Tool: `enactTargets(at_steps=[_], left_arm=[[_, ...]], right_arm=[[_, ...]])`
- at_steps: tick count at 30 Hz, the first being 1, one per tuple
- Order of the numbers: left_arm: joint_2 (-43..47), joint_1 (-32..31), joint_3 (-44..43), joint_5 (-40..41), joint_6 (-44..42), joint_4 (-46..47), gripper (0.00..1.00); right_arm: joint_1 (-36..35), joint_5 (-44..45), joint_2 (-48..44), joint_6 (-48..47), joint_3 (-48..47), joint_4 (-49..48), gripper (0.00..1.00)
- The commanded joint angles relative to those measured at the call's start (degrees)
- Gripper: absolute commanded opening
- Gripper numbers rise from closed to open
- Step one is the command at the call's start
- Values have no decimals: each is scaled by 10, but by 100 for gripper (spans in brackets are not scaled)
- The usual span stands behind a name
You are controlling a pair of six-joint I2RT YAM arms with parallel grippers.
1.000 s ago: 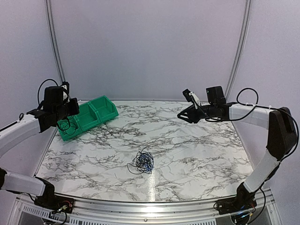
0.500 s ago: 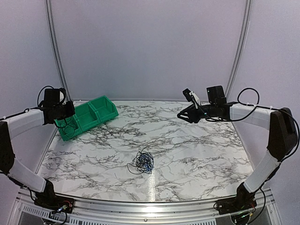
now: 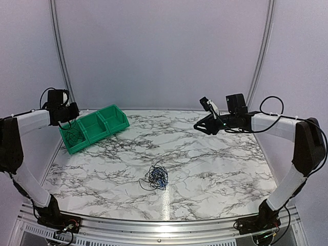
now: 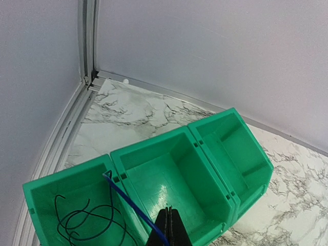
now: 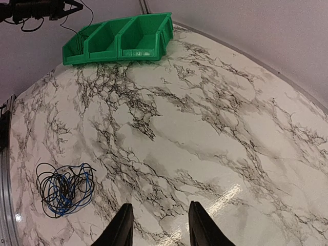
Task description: Untangle the cables
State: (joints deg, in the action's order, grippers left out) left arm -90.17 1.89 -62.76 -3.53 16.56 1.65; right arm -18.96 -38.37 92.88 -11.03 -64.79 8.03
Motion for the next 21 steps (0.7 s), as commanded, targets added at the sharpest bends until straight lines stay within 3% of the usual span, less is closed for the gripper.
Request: enactTargets(at_steps=[1, 9, 14, 21], left_arm=[[-31, 13, -31, 7, -38, 12, 0], [-55, 14, 4, -32, 18, -13, 1], [-39, 13, 6, 10, 45, -96, 0], [-29, 13, 22, 48, 69, -142, 0]], right_arm=[[-1, -7, -16, -8, -24, 9, 38], [-2, -5, -11, -15, -25, 13, 38], [-1, -4, -13, -18, -25, 14, 38], [-2, -12, -6, -19, -27, 18, 38]])
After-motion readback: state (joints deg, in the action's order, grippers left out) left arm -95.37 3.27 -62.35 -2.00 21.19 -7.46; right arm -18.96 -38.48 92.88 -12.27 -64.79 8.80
